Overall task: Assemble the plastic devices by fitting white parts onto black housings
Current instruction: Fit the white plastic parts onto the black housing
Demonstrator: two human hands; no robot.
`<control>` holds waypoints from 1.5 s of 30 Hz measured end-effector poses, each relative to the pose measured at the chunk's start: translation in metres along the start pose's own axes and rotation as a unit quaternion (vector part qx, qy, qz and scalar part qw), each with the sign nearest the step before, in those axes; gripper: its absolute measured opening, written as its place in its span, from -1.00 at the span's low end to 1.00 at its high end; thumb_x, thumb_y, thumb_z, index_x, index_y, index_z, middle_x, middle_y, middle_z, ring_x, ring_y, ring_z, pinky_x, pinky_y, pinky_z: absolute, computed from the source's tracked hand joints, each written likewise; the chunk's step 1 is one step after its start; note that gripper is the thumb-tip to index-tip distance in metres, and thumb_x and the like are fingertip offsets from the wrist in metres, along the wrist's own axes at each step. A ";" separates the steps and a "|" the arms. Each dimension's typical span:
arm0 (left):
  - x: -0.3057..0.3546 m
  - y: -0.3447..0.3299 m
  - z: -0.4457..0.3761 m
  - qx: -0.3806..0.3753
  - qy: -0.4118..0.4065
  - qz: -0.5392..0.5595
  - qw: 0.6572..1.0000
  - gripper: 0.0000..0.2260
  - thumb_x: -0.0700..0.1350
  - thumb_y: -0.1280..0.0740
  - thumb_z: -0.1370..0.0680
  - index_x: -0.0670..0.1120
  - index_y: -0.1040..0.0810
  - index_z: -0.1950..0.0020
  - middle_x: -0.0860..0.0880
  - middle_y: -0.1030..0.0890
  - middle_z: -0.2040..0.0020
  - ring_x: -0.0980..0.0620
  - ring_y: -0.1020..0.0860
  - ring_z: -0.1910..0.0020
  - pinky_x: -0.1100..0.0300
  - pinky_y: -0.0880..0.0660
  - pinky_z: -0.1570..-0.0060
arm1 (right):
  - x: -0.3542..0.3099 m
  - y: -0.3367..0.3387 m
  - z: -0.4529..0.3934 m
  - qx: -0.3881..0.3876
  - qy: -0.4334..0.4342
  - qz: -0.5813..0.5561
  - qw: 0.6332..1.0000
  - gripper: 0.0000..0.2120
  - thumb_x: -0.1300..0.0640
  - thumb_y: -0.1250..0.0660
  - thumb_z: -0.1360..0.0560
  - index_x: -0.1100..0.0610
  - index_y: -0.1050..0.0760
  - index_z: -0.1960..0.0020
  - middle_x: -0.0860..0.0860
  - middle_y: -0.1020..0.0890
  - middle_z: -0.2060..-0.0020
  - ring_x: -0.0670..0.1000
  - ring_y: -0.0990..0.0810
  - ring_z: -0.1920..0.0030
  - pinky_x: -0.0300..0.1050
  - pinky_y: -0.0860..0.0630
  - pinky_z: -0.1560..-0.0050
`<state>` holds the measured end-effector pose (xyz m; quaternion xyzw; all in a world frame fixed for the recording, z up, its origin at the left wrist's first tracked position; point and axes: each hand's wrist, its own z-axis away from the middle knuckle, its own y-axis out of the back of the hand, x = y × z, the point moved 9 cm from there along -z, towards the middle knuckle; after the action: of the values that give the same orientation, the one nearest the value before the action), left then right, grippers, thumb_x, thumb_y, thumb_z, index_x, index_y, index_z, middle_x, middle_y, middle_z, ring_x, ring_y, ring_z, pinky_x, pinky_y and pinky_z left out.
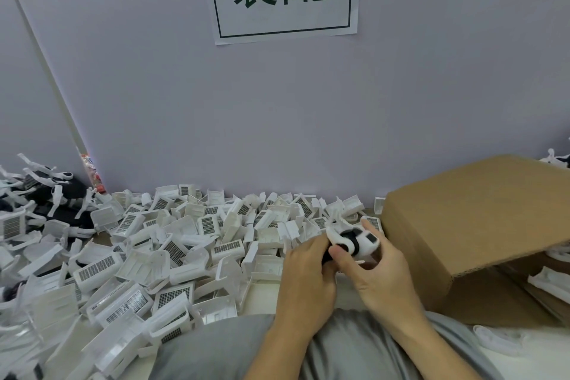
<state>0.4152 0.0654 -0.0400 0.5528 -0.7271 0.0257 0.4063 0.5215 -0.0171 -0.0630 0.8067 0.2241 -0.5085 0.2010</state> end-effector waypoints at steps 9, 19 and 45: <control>-0.065 0.031 0.009 0.219 0.289 0.317 0.876 -0.82 -0.22 -0.29 -0.65 0.01 -0.64 0.02 0.08 -0.74 0.12 0.14 -0.68 0.03 0.27 -0.56 0.02 | 0.005 -0.006 0.001 -0.028 0.003 0.140 0.990 -0.51 0.00 -0.40 -0.55 0.07 -0.44 -0.44 -0.22 -0.54 -0.19 -0.22 -0.50 -0.23 -0.29 -0.42 -0.19; -0.061 0.001 0.013 0.148 0.396 0.594 0.684 -0.75 0.09 -0.30 -0.61 -0.08 -0.54 0.09 -0.05 -0.55 0.31 0.00 -0.58 0.41 0.16 -0.54 0.43 | 0.008 -0.012 0.002 -0.055 0.027 0.128 0.990 -0.71 0.23 -0.40 -0.52 -0.07 -0.58 -0.16 -0.17 -0.68 0.08 -0.19 -0.62 0.00 -0.35 -0.46 0.11; -0.057 -0.022 0.023 0.018 0.435 0.580 0.689 -0.53 0.12 -0.25 -0.61 -0.29 -0.62 -0.12 -0.24 -0.69 0.11 -0.15 -0.70 0.20 0.09 -0.63 0.29 | -0.047 -0.033 0.022 -0.094 0.243 0.237 0.936 -0.93 -0.02 -0.36 -0.35 -0.09 -0.49 0.19 -0.21 -0.38 0.02 -0.09 -0.47 -0.03 -0.17 -0.49 -0.02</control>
<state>0.4239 0.0901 -0.0993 -0.0447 -0.6438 0.5071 0.5713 0.4687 -0.0098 -0.0328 0.9126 0.1156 -0.2113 0.3303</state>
